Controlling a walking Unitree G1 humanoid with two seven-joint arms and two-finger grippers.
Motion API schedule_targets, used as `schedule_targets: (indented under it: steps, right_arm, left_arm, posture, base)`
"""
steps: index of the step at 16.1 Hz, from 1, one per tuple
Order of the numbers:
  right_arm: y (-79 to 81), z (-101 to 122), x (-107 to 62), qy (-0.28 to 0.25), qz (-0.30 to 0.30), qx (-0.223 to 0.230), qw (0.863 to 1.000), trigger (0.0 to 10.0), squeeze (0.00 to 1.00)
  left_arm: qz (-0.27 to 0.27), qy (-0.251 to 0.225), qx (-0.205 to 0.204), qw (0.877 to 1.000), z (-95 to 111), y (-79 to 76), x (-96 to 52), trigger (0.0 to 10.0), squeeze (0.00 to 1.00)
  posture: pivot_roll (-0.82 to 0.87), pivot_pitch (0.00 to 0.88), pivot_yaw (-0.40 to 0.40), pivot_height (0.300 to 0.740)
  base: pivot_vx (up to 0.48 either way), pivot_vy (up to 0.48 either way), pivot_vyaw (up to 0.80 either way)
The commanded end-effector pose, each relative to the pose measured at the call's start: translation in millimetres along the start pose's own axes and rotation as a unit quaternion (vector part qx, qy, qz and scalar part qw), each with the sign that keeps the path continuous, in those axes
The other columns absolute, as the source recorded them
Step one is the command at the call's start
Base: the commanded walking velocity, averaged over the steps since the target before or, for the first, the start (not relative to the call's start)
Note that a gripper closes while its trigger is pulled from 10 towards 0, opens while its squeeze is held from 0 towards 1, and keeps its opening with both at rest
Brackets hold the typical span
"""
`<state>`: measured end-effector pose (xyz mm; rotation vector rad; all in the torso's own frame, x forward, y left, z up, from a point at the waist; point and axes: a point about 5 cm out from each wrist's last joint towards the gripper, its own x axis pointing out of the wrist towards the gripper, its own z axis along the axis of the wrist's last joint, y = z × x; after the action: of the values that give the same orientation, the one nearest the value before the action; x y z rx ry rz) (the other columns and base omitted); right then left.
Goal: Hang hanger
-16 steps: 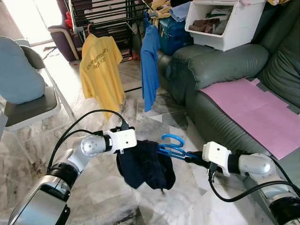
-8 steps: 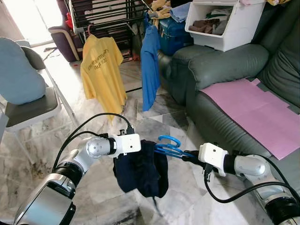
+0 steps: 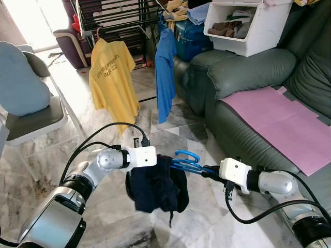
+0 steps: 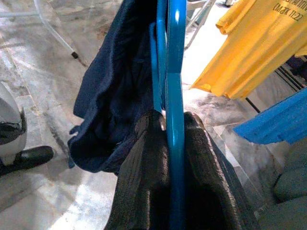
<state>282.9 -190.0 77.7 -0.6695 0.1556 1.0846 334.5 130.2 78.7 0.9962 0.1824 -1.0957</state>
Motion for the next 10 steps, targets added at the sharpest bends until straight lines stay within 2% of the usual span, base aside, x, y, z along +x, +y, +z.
schedule_targets:
  steps: [1,5,6,10]
  right_arm:
    - [-6.3,8.3,2.7,-0.019,-0.011,-0.02,1.0,10.0,0.0]
    - [-7.9,8.7,4.5,-0.02,-0.018,-0.026,0.999,10.0,0.0]
    - [-9.4,8.9,4.9,-0.022,-0.02,-0.022,0.999,10.0,1.0]
    - [-13.0,9.1,7.9,-0.021,-0.029,-0.017,0.999,10.0,1.0]
  left_arm:
    - [0.002,0.013,0.005,1.0,-4.3,6.1,-5.4,0.0,0.0]
    - [-0.022,0.021,-0.003,1.0,-8.6,-2.4,-4.5,0.0,0.0]
    - [-0.021,0.018,-0.005,1.0,-8.1,-2.7,-4.1,0.0,0.0]
    - [-0.022,0.033,-0.024,0.999,-17.7,-10.0,-6.8,0.0,0.0]
  posture:
    - [-0.14,0.0,0.119,0.74]
    - [-0.14,0.0,0.117,0.74]
    - [-0.14,0.0,0.115,0.74]
    - [-0.14,0.0,0.112,0.74]
  base:
    - [0.0,0.0,0.0]
    - [0.0,0.0,0.0]
    - [0.0,0.0,0.0]
    - [0.0,0.0,0.0]
